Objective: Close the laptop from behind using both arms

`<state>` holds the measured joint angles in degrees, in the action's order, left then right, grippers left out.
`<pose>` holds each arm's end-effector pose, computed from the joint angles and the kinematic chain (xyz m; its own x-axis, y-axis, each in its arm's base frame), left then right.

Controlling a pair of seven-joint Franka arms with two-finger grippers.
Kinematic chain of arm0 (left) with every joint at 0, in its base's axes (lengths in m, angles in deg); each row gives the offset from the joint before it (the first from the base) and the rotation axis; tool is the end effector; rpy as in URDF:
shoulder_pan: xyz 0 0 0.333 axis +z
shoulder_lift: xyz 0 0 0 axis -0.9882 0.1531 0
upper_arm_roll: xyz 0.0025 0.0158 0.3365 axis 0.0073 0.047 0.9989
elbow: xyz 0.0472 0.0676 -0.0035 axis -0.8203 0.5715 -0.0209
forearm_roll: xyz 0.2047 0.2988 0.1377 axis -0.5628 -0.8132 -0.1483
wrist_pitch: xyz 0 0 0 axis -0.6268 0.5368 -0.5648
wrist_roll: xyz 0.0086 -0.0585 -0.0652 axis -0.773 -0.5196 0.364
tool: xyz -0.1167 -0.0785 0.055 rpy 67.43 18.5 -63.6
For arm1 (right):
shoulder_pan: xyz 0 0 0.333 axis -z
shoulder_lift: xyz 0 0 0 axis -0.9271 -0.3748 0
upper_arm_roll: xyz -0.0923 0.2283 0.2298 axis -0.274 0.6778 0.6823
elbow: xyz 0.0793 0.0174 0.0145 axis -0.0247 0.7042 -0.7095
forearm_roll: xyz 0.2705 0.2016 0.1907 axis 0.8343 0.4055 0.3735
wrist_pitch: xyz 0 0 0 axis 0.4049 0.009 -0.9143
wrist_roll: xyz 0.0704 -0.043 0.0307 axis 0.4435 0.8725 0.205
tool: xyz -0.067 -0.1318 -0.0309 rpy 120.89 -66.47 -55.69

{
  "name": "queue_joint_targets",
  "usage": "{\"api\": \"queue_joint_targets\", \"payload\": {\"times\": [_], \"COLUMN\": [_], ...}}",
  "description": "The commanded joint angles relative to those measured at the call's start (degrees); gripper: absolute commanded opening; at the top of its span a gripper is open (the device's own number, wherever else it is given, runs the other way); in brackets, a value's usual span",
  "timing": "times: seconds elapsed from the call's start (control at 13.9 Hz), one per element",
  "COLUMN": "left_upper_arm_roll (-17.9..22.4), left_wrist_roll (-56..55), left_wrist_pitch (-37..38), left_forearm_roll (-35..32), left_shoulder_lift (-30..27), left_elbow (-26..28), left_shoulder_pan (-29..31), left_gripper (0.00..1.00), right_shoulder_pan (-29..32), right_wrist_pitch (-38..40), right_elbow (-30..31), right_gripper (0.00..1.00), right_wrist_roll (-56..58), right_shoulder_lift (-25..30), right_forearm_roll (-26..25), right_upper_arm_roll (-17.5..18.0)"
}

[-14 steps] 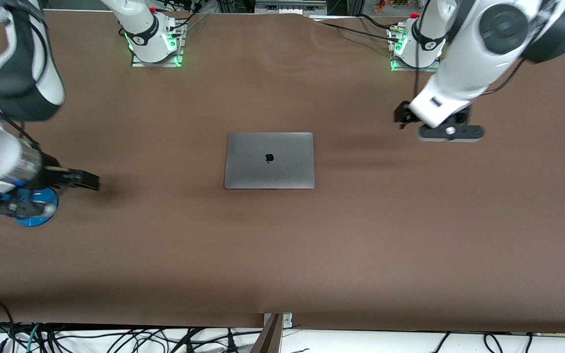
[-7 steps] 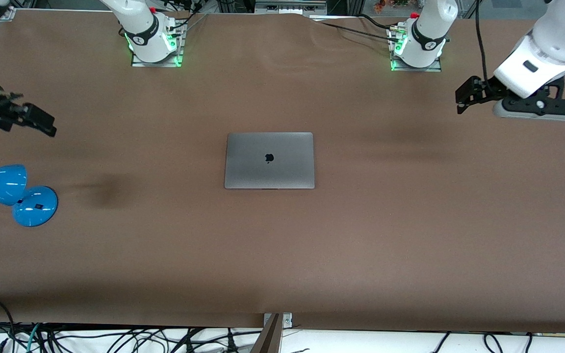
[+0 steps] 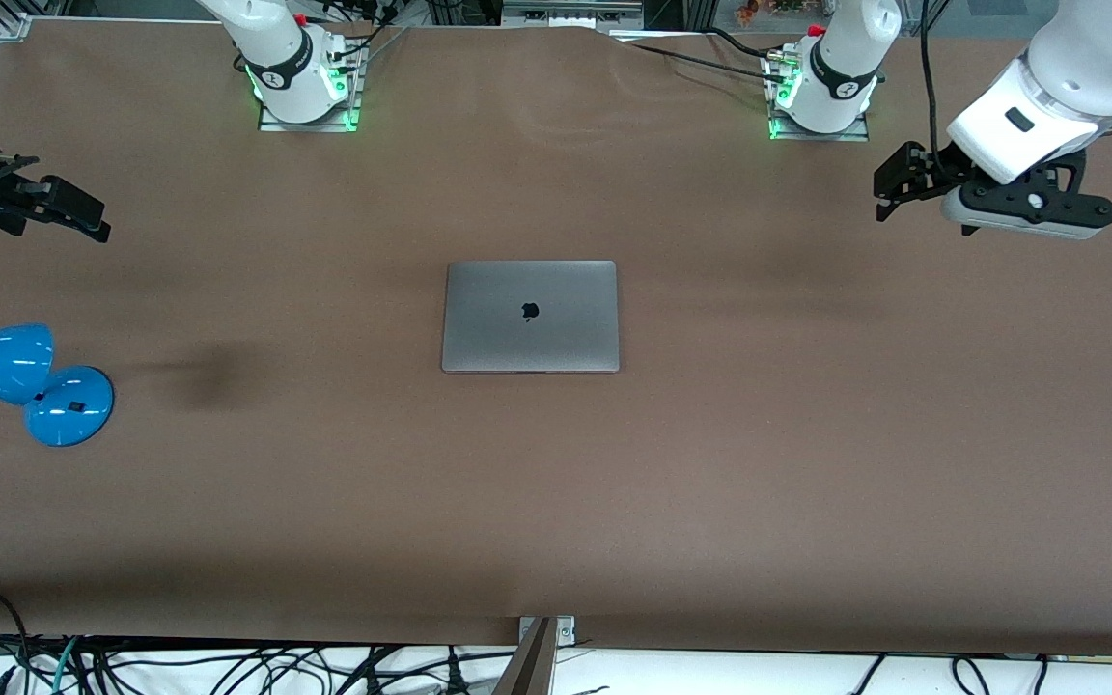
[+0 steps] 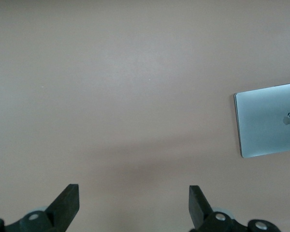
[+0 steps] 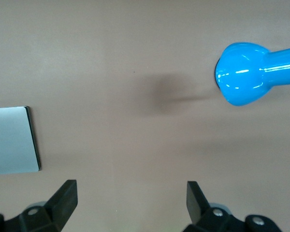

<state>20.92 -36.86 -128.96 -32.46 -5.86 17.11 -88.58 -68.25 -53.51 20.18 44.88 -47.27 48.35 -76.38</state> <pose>0.5193 -0.1200 0.5845 0.9892 -0.1458 -0.0110 -0.1457 -0.9892 0.0145 0.5477 -0.0045 0.5774 0.9969 -0.0659 -0.0437 -0.0647 -0.9975 0.0287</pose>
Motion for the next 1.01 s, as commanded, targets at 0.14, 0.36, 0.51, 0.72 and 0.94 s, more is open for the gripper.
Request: {"api": "queue_joint_targets", "payload": {"times": [0.14,0.36,0.51,0.72,0.94], "left_upper_arm_roll": [2.6,4.1,4.1,4.1,4.2], "left_wrist_roll": [0.9,0.9,0.9,0.9,0.8], "left_wrist_pitch": [-0.3,1.0,2.0,3.0,3.0], "left_forearm_roll": [1.4,1.3,1.3,0.7,0.7], "left_shoulder_lift": [0.2,0.2,0.3,0.5,0.7], "left_elbow": [0.0,-0.2,-0.3,-0.6,-0.6], "left_shoulder_pan": [-1.4,-2.1,-1.7,-1.7,-1.5], "left_gripper": [1.00,1.00,1.00,1.00,1.00], "right_shoulder_pan": [-0.5,-0.6,-0.5,-0.5,-0.5], "right_wrist_pitch": [-0.8,-0.8,-0.8,-0.9,-0.9], "right_elbow": [0.9,0.6,0.6,0.6,0.6], "right_gripper": [1.00,1.00,1.00,1.00,1.00], "right_wrist_roll": [1.1,1.0,1.0,1.0,1.0], "right_shoulder_lift": [0.7,0.7,0.6,0.6,0.6], "right_forearm_roll": [0.6,0.4,0.6,0.6,0.7], "right_upper_arm_roll": [-0.6,-0.4,-0.5,-0.5,-0.5]}}
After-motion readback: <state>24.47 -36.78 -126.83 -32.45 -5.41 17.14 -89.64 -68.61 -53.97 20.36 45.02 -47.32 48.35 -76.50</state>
